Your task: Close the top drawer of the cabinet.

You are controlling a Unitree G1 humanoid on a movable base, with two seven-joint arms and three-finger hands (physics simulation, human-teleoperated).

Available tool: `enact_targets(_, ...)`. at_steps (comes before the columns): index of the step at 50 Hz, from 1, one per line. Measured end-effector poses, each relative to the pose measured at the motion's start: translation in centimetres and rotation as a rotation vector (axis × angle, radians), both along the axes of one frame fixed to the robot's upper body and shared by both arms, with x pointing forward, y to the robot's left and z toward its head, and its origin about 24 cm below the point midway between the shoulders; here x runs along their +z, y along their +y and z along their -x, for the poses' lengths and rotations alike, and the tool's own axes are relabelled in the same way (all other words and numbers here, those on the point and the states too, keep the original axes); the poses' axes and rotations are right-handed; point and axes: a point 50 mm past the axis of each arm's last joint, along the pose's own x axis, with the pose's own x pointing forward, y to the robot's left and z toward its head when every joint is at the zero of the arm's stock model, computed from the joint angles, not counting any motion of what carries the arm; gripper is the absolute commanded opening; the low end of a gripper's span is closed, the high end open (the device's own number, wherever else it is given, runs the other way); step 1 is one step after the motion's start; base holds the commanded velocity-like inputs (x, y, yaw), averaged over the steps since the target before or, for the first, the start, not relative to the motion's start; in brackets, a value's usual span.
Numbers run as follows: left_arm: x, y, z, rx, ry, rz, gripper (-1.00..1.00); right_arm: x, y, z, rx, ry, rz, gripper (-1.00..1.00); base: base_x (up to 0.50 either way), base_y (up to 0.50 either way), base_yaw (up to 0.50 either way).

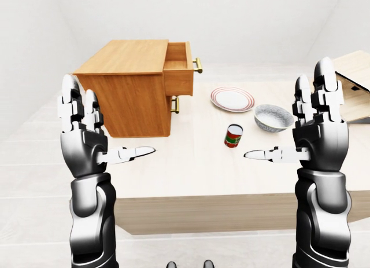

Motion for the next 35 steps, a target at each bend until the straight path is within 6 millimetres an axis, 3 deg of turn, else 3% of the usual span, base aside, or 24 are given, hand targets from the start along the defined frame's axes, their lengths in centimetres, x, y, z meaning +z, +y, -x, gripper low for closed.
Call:
enact_targets(13,-0.24,0.07,-0.05,0.001,0.01,0.006,1.0,-0.23,-0.06,-0.05,-0.002,0.011,-0.004,1.0,0.0,0.5,0.0)
enact_targets(25,-0.34,0.1,-0.05,0.0,0.015,0.004,1.0,-0.33,-0.04,-0.05,0.003,0.013,-0.016,1.0,0.0,0.0,0.0)
enact_targets(35,-0.39,0.03,-0.08,-0.004,0.018,0.005,1.0,-0.23,-0.03,0.02,0.005,0.009,-0.013,1.0,0.39,0.0,0.0)
